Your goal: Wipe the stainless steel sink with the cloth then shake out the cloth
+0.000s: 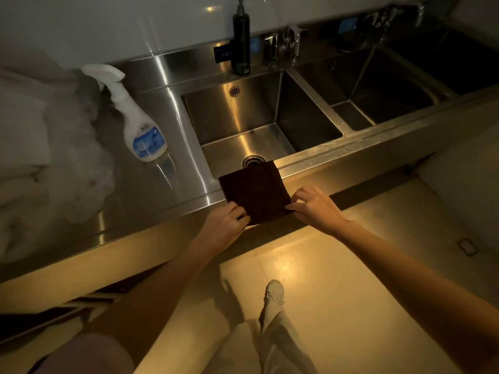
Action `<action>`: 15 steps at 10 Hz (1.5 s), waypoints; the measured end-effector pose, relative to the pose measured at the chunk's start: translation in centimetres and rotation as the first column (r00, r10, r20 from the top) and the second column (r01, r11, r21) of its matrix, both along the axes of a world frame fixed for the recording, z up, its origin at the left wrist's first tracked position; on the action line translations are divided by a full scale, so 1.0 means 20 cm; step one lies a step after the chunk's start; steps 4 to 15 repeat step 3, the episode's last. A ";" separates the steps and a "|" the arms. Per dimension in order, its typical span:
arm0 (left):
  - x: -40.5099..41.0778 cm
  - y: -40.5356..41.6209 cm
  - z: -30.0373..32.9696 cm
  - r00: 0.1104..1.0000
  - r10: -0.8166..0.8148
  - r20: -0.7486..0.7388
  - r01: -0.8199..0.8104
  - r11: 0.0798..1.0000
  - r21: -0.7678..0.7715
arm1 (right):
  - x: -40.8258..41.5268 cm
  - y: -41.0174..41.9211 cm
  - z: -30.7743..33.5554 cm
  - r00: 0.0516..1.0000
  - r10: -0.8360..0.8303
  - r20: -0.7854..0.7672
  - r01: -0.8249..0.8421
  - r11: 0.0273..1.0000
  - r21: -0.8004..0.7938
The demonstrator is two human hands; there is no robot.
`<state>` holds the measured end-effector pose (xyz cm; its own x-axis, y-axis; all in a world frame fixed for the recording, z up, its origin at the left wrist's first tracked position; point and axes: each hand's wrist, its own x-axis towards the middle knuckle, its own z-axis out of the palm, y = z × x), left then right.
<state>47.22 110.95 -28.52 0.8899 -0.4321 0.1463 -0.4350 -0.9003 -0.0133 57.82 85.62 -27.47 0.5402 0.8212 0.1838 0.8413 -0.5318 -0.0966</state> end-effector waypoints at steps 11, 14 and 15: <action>-0.08 -0.04 -0.21 0.985 0.140 -0.105 -0.125 0.982 0.143 | -0.08 0.04 -0.32 0.975 -0.213 -0.061 0.198 0.962 -0.188; -0.08 -0.04 -0.21 0.985 0.140 -0.105 -0.125 0.982 0.143 | -0.08 0.04 -0.32 0.975 -0.213 -0.061 0.198 0.962 -0.188; -0.08 -0.04 -0.21 0.985 0.140 -0.105 -0.125 0.982 0.143 | -0.08 0.04 -0.32 0.975 -0.213 -0.061 0.198 0.962 -0.188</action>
